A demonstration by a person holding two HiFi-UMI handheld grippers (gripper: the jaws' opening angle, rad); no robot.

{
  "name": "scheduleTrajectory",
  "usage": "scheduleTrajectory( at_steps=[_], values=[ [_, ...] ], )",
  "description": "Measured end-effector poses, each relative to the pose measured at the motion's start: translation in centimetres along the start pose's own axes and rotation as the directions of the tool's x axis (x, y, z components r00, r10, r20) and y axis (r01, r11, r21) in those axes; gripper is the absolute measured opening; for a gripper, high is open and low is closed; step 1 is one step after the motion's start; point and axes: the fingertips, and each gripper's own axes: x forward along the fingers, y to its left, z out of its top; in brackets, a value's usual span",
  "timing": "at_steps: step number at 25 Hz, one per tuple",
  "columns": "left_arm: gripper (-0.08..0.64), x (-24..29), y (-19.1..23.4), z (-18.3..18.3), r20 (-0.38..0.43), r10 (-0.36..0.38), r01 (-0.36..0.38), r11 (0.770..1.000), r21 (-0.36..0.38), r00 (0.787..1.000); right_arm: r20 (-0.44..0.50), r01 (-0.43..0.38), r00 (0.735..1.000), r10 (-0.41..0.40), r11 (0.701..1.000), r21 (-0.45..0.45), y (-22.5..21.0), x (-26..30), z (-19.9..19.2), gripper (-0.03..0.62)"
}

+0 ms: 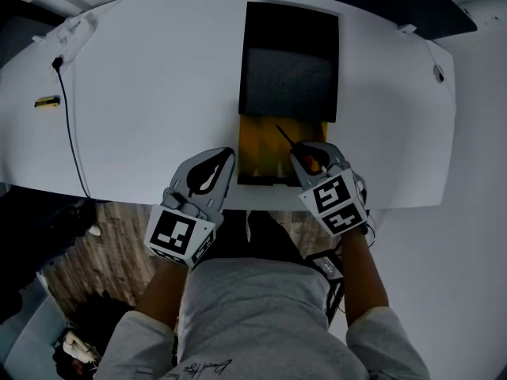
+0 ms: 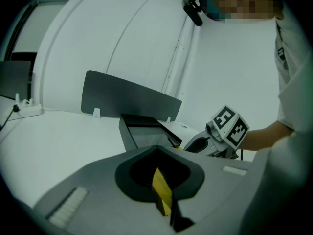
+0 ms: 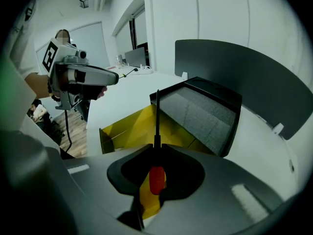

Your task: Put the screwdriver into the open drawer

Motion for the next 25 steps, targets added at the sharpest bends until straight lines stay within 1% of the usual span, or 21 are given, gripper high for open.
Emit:
scheduleTrajectory(
  at_steps=[12,25],
  values=[
    [-0.003,-0.2,0.8,-0.3,-0.003,0.005,-0.005,1.0,-0.021,1.0,-0.132,-0.036,0.991,0.027,0.997,-0.066,0.5,2.2,-0.4,0.074],
    [-0.003,0.0,2.0,-0.9,-0.005,0.014,-0.014,0.999,-0.041,1.0,-0.267,-0.064,0.963,0.027,0.989,-0.131,0.8,4.4,-1.3,0.074]
  ],
)
